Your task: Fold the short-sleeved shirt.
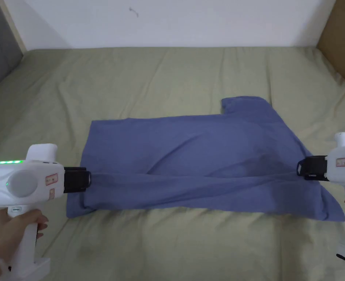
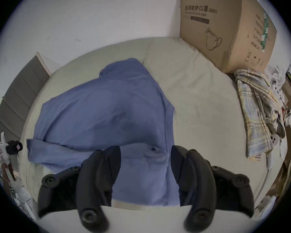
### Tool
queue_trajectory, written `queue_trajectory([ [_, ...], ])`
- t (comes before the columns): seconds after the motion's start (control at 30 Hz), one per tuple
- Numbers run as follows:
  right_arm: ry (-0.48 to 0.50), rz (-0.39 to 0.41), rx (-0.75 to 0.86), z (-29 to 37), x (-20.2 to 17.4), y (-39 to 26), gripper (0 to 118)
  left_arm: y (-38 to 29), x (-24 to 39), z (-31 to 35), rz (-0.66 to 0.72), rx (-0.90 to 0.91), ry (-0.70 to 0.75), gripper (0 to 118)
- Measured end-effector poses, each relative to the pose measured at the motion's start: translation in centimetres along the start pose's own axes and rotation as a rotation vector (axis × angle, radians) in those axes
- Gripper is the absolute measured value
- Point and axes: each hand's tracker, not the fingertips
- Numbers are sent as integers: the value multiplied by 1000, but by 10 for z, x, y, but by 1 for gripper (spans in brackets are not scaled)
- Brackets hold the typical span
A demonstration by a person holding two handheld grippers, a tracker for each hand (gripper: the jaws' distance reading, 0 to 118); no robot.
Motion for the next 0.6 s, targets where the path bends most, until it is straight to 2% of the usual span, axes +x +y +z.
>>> queue_trajectory([
  [0.03, 9, -9, 17, 8, -1, -5, 66, -6, -1, 9, 17, 8, -28, 98],
  [0.07, 23, -15, 35, 16, -2, -10, 62, -11, -1, 16, 28, 20, -48, 91],
  [0.1, 53, -20, 65, 24, -2, -18, 40, -20, -1, 23, 32, 28, -51, 63],
  [0.13, 76, -42, 93, 28, -3, -26, 13, -29, 1, 29, 34, 30, -41, 34],
  [0.17, 68, -56, 89, 31, -4, -34, 2, -37, 4, 31, 30, 32, -21, 0],
  [0.23, 90, -58, 87, 36, -5, -51, 1, -55, 9, 33, -20, 46, 61, 0],
  [0.37, 70, -18, 38, 31, -15, -82, 1, -69, 3, 26, 34, -18, -27, 0],
  [0.43, 77, -40, 13, 26, -16, -93, 1, -68, 0, 21, 44, 8, -24, 4],
  [0.47, 81, -43, 5, 24, -16, -96, 1, -65, 1, 19, 44, 12, -16, 19],
  [0.5, 84, -46, 4, 23, -16, -100, 1, -61, -1, 16, 47, 20, -18, 51],
  [0.53, 85, -53, -2, 15, -12, -104, 1, -57, -4, 10, 52, 28, -15, 73],
  [0.57, 92, -61, -13, 14, -11, -105, 1, -52, -7, 4, 58, 24, -21, 88],
  [0.6, 101, -70, -20, 13, -9, -108, 1, -50, -6, -3, 60, 9, -29, 94],
])
